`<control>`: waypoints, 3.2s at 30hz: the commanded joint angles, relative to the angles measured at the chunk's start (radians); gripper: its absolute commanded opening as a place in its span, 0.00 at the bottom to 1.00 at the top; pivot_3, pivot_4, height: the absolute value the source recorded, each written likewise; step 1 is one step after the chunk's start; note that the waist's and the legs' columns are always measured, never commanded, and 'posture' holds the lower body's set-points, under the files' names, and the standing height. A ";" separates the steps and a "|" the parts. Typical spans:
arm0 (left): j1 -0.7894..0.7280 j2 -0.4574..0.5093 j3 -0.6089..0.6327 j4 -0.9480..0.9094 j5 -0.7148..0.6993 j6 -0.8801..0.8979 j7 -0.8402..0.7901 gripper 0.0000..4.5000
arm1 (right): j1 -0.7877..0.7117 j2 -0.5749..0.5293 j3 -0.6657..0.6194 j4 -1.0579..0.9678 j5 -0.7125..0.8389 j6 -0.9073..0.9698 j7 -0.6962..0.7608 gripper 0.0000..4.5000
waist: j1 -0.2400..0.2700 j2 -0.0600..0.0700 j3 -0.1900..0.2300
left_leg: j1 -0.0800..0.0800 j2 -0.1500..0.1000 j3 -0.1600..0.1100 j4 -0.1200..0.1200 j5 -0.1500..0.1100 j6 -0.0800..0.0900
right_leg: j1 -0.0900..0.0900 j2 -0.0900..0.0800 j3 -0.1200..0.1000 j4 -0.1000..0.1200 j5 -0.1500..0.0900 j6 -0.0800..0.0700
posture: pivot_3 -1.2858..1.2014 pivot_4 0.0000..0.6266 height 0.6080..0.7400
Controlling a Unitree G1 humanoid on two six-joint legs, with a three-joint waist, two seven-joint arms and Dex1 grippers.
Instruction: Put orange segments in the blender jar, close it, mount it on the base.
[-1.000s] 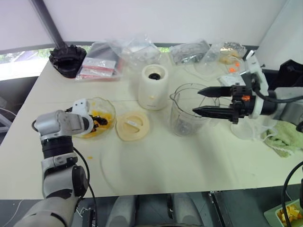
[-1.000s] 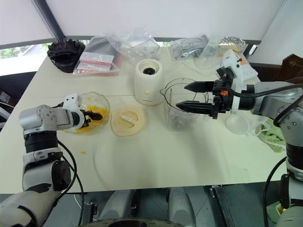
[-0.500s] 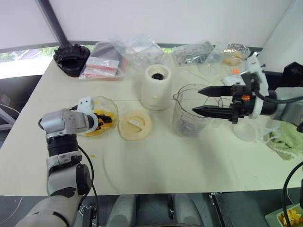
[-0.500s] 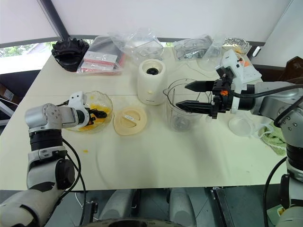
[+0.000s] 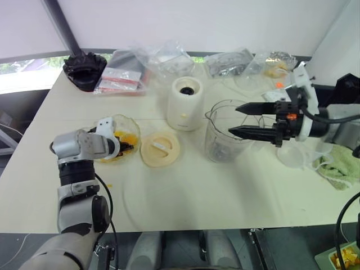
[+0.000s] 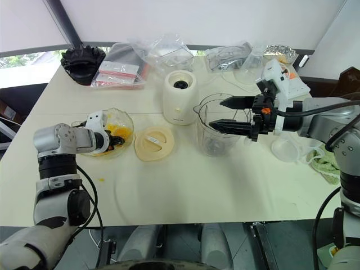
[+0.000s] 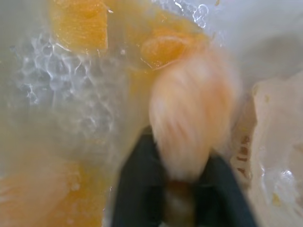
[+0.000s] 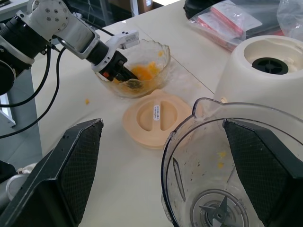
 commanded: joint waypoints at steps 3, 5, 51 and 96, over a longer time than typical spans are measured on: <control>-0.008 0.001 -0.018 0.001 -0.006 -0.003 -0.006 0.01 | -0.003 -0.006 -0.036 -0.025 0.001 -0.012 -0.004 0.95 | 0.001 0.000 0.000 | 0.000 0.000 0.000 0.000 0.000 0.000 | 0.000 0.000 0.000 0.000 0.000 0.000 | 0.52 0.24 1.00; -0.005 0.004 -0.017 -0.005 -0.007 -0.005 -0.006 0.01 | -0.003 -0.007 -0.037 -0.025 0.001 -0.012 -0.004 0.95 | 0.001 0.000 0.000 | 0.000 0.000 0.000 0.000 0.000 0.000 | 0.000 0.000 0.000 0.000 0.000 0.000 | 0.52 0.24 1.00; -0.394 -0.060 -0.095 -0.107 -0.441 -0.348 -0.420 0.01 | 0.302 0.034 -0.389 -0.278 0.117 0.019 -0.263 0.95 | 0.001 -0.002 0.001 | -0.002 -0.002 0.000 0.004 -0.002 0.003 | 0.003 0.001 0.000 -0.005 0.000 0.000 | 0.52 0.24 1.00; -0.654 -0.328 -0.430 0.659 -0.031 -0.958 -0.850 0.98 | 0.784 0.004 -0.741 -0.510 0.435 -0.120 -0.623 0.95 | 0.003 -0.001 0.001 | -0.003 0.001 0.001 0.004 -0.003 0.006 | 0.003 0.001 0.001 -0.008 0.000 0.002 | 0.52 0.24 1.00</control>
